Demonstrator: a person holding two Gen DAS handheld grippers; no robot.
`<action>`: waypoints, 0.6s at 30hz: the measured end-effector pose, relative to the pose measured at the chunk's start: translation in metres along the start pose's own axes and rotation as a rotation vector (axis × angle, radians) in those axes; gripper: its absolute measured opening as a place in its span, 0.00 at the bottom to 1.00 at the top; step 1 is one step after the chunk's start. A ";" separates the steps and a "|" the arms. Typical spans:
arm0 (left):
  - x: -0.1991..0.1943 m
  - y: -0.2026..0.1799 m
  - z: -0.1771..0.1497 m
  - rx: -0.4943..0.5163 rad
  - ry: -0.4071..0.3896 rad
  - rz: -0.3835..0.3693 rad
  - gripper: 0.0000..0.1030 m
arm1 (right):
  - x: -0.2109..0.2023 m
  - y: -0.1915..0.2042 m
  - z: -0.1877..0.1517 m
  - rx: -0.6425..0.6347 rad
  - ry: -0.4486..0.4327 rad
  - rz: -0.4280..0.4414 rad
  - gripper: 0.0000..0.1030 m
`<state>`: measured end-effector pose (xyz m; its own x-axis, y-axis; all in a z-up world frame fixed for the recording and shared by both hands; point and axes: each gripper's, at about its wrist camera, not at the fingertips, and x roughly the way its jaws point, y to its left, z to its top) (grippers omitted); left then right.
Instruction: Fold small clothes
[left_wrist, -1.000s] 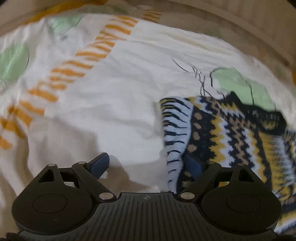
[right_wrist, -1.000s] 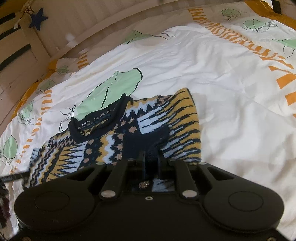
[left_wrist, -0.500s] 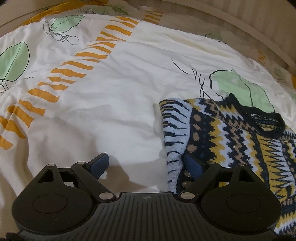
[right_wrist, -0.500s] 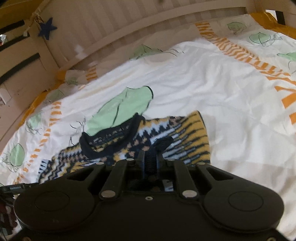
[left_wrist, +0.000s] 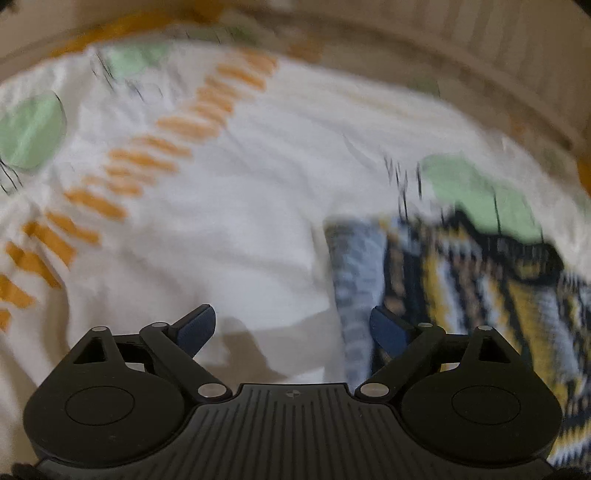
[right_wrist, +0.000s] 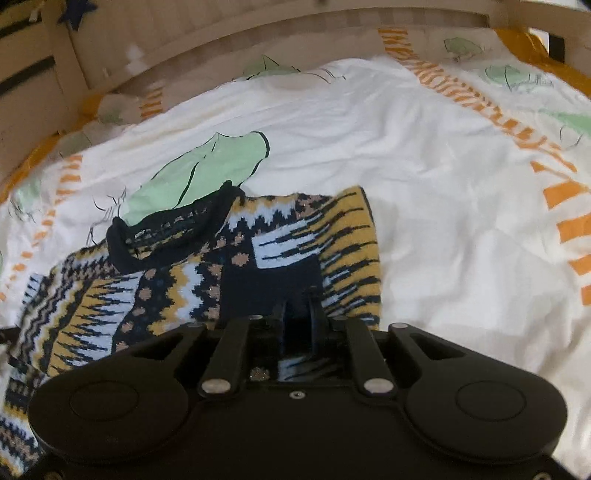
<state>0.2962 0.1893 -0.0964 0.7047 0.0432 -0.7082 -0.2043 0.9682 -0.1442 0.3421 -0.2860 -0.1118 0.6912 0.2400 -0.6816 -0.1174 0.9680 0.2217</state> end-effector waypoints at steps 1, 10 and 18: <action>-0.003 0.000 0.004 0.001 -0.044 0.010 0.89 | -0.005 0.002 0.000 -0.017 -0.022 -0.014 0.44; 0.021 -0.029 0.001 0.137 -0.012 -0.002 0.89 | -0.008 0.033 -0.003 -0.159 -0.066 0.072 0.75; 0.035 -0.016 -0.007 0.102 0.032 0.035 0.99 | 0.011 0.038 -0.014 -0.205 0.019 0.057 0.77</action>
<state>0.3192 0.1741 -0.1237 0.6760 0.0712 -0.7334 -0.1574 0.9863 -0.0493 0.3352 -0.2460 -0.1204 0.6660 0.2942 -0.6854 -0.3002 0.9470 0.1148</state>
